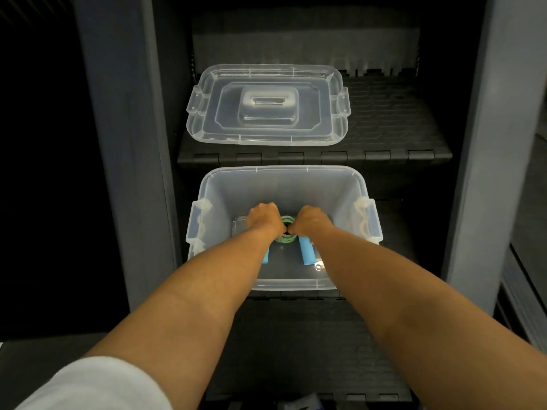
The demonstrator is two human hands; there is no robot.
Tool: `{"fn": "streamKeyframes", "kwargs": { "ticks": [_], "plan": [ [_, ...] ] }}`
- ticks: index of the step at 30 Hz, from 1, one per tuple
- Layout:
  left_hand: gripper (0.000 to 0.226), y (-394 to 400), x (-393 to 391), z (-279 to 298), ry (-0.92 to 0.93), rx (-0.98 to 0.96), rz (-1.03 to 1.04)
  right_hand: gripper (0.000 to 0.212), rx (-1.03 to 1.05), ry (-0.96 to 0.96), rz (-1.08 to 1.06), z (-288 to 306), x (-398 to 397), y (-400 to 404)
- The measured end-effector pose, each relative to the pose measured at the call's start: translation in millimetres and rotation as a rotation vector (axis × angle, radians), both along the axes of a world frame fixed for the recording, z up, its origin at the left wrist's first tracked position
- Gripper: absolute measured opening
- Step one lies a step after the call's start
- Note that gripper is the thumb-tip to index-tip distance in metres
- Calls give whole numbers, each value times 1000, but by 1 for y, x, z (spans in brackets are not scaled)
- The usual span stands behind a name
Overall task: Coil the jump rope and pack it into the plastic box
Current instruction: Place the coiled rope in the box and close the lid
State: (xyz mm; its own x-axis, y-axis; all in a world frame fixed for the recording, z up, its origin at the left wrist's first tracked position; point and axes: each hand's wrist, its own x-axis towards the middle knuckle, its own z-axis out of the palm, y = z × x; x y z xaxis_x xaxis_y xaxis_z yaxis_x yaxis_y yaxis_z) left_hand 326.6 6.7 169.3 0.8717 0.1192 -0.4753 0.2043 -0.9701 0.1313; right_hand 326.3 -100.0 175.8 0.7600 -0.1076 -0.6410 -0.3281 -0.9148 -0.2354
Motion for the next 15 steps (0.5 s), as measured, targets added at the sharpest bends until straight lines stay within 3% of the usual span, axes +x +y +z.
{"fn": "streamKeyframes", "kwargs": {
  "ticks": [15],
  "plan": [
    [34, 9, 4, -5, 14, -111, 87, 36, 46, 33, -46, -6, 1, -8]
  ]
}}
